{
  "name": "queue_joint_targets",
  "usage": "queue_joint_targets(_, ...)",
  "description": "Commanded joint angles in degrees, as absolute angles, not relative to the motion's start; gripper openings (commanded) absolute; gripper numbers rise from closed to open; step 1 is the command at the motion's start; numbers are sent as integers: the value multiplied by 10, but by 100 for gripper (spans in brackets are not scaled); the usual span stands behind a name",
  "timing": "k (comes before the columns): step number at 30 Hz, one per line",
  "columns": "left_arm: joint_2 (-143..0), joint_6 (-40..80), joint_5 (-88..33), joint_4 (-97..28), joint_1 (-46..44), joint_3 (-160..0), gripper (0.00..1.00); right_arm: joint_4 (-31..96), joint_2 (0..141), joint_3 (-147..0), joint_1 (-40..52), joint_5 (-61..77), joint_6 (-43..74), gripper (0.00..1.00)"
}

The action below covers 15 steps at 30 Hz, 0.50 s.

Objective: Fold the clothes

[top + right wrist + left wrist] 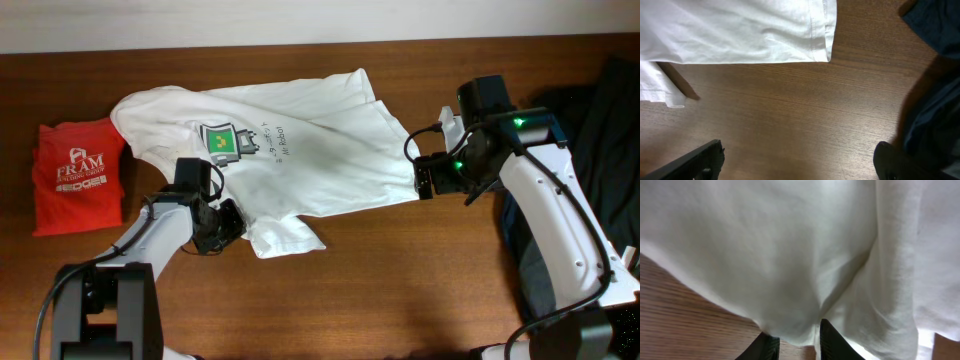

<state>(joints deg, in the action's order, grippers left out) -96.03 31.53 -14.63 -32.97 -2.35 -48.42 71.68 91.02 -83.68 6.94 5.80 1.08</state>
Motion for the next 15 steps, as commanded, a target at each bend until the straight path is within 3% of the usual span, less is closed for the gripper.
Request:
queue_joint_targets(1,-970,317,-75,-319,-20,-472,27,716,907,-841,67,51,11,99)
queue_joint_targets(3,-970,317,-76,-319,-29,-470,14,716,907,-841,67,51,11,99)
queue_joint_targets(4,-970,317,-76,-322,-30,-467,0,717,907,-841,67,51,11,99)
queue_joint_targets(7,-963,310,-46,-394,0,-483,0,717,907,-841,67,36,11,99)
queue_joint_targets(9,-928,260,145,-563,89,-570,0,716,912,-841,67,36,12,99)
queue_joint_targets(10,-909,260,194,-604,132,-607,0,716,921,-841,67,39,12,99)
queue_joint_targets(11,-893,260,160,-605,164,-623,0,717,931,-841,67,41,26,99)
queue_joint_targets(12,-888,260,110,-601,176,-623,6,716,937,-839,67,45,36,99)
queue_joint_targets(13,-889,260,89,-603,176,-623,18,718,940,-838,67,52,35,99)
queue_joint_targets(14,-890,257,73,-608,175,-621,21,721,943,-838,67,58,35,99)
queue_joint_targets(15,-890,238,62,-618,173,-621,50,723,945,-838,67,57,35,99)
